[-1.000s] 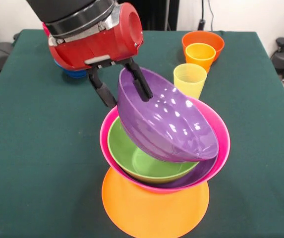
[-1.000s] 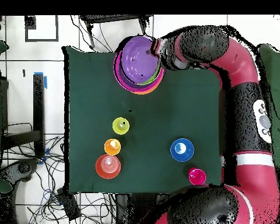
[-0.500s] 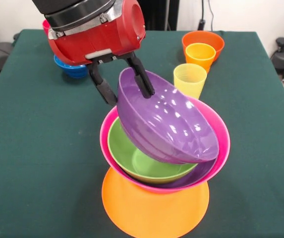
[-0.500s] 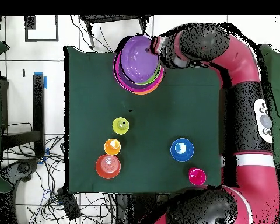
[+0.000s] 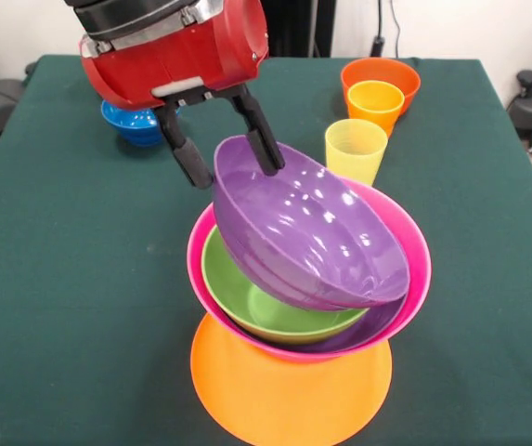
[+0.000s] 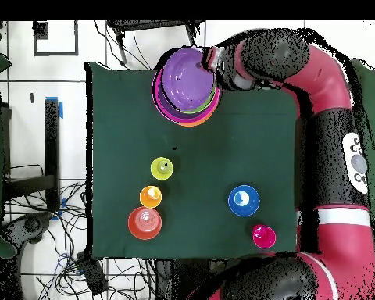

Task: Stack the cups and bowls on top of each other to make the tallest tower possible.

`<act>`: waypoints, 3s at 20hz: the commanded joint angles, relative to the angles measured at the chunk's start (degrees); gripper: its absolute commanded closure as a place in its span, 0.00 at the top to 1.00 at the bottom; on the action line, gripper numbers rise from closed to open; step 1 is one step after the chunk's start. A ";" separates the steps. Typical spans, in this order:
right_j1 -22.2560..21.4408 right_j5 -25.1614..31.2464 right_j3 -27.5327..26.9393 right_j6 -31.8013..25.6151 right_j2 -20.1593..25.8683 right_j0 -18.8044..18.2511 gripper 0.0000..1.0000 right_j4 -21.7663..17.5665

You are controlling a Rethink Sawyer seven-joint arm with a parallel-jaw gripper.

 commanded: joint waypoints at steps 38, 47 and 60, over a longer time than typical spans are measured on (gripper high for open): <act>-16.10 -5.06 17.91 8.23 -13.54 6.39 1.00 -2.15; -18.40 -12.06 27.44 10.66 -17.47 7.87 1.00 -2.51; -20.11 -18.70 38.55 11.09 -19.84 9.43 1.00 0.58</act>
